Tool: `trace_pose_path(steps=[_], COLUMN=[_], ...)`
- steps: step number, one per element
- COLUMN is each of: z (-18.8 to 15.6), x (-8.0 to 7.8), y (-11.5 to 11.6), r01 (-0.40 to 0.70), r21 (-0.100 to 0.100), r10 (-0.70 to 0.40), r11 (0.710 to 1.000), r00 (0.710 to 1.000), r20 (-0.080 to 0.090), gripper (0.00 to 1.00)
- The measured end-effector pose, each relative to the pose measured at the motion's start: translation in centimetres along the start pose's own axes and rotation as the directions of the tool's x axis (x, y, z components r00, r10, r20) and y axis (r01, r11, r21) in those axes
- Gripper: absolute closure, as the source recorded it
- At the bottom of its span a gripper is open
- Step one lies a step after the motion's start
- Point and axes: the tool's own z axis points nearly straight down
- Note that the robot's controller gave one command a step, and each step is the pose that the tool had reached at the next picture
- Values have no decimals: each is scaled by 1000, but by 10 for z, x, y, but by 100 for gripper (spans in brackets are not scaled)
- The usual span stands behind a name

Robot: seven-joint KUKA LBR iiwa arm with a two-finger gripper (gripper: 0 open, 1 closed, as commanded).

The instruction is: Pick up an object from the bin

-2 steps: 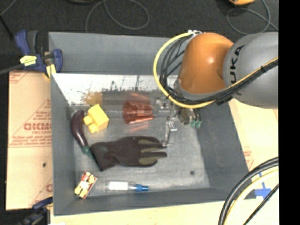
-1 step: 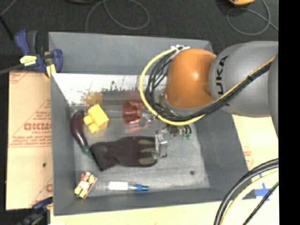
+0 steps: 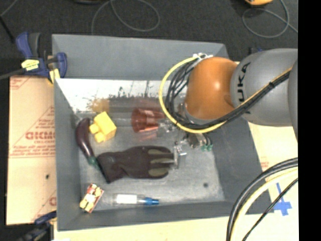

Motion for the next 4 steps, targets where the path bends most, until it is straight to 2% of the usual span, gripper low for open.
trace_pose_path(steps=[1,2,4], z=[39,63,63], x=[6,-1,-1], y=[49,81,81], r01=[91,-3,-3], r21=[3,-1,-1], r10=[-91,3,3], r11=[996,1000,1000], r00=[996,1000,1000], r20=[3,6,7], gripper=[0,100,100])
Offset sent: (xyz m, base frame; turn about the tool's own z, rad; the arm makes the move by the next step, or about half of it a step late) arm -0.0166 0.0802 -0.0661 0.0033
